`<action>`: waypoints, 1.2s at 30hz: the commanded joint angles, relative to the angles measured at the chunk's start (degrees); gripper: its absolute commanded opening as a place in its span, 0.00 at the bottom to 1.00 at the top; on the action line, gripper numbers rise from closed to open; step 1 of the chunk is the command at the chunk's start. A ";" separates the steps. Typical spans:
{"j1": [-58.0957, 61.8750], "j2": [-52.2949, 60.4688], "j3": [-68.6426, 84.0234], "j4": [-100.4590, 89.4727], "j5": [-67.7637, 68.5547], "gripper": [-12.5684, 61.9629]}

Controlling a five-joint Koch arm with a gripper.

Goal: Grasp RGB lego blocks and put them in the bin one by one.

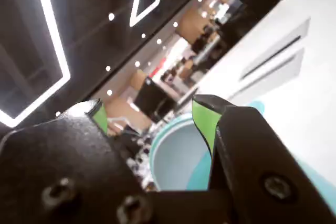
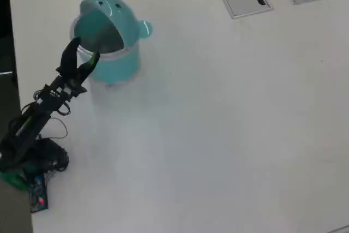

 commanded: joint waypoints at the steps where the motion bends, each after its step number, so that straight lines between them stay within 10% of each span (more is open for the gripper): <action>1: 1.93 1.76 -1.41 -4.83 5.98 0.57; 36: 34.19 6.50 36.04 -40.43 30.67 0.57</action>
